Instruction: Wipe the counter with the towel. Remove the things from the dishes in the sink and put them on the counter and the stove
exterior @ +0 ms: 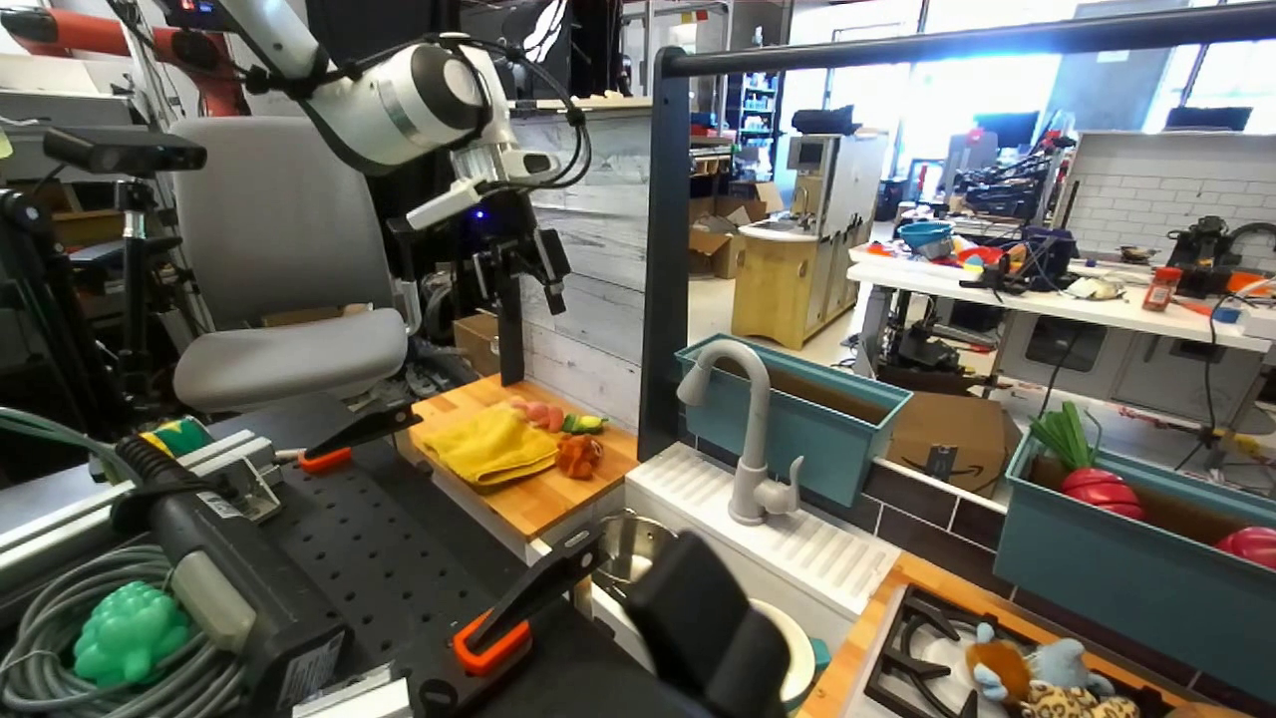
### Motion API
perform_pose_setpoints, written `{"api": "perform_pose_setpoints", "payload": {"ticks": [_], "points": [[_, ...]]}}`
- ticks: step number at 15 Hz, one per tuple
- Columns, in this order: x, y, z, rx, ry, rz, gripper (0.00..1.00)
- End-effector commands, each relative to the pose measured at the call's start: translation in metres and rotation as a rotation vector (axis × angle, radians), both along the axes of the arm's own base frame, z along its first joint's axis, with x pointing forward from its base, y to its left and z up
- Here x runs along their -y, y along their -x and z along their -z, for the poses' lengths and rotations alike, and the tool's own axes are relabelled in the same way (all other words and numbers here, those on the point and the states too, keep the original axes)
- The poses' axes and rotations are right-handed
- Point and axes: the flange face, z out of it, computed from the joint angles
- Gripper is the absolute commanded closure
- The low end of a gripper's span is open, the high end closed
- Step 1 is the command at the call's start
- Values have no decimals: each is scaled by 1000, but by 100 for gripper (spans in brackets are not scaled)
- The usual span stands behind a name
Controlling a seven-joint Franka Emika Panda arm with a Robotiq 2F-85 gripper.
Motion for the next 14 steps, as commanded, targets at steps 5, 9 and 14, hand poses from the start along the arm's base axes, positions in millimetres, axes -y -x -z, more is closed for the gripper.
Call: {"api": "perform_pose_setpoints", "payload": {"ticks": [5, 9, 14], "points": [[130, 36, -101, -386, 127, -7, 0], [222, 58, -135, -545, 60, -122, 0], [260, 58, -138, -577, 8, -99, 0]]}}
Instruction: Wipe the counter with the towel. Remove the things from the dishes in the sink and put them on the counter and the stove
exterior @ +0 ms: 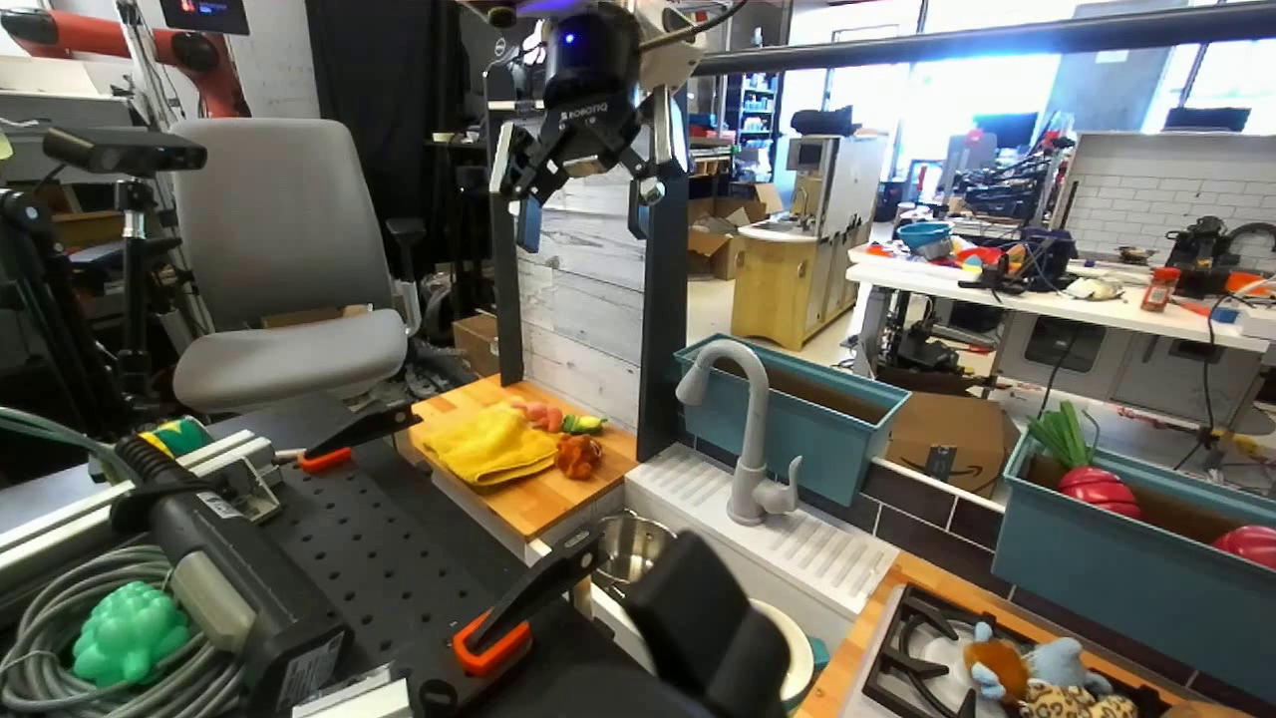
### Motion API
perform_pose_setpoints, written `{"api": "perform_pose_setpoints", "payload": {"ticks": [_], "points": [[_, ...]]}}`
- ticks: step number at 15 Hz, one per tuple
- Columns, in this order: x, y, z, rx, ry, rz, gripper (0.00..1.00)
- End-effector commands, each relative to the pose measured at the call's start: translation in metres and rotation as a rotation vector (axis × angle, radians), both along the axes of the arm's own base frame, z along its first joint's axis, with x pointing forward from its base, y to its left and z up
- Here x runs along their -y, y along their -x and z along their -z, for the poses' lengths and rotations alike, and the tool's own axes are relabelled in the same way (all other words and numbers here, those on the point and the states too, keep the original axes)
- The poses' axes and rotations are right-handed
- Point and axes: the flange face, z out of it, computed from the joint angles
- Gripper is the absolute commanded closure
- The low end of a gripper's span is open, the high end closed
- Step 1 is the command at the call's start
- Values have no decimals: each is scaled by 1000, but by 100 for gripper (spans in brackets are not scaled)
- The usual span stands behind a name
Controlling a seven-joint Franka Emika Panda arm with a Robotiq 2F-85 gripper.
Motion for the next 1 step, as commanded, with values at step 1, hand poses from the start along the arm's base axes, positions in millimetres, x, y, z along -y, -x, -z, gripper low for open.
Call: {"api": "perform_pose_setpoints", "payload": {"ticks": [1], "points": [[-2, 2, -1, -1, -3, -4, 0]]}}
